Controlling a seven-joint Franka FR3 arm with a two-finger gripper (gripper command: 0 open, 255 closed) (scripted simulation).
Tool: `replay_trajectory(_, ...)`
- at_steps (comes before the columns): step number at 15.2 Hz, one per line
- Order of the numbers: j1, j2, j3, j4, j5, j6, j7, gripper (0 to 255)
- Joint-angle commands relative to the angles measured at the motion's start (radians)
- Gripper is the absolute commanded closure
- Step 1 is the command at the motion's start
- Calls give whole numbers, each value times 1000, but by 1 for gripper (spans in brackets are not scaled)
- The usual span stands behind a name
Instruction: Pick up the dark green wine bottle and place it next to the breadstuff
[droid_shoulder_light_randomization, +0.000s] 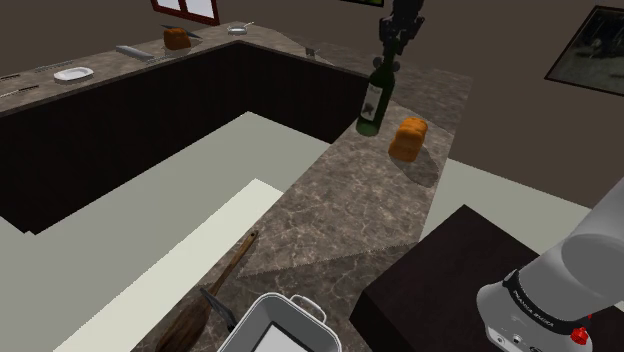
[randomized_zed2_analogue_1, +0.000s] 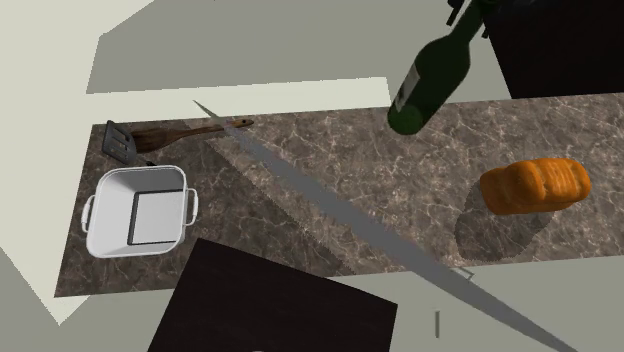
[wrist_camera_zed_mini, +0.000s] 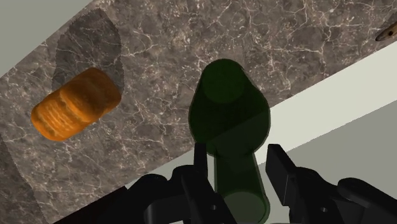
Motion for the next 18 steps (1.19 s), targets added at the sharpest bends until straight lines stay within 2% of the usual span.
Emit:
replay_trajectory(1, -24, 22, -14, 4, 7, 21, -39, 255)
replay_trajectory(10, -141, 161, -69, 89, 49, 77, -215, 255)
replay_trajectory(18, -255, 353, -95, 286, 93, 72, -354, 255)
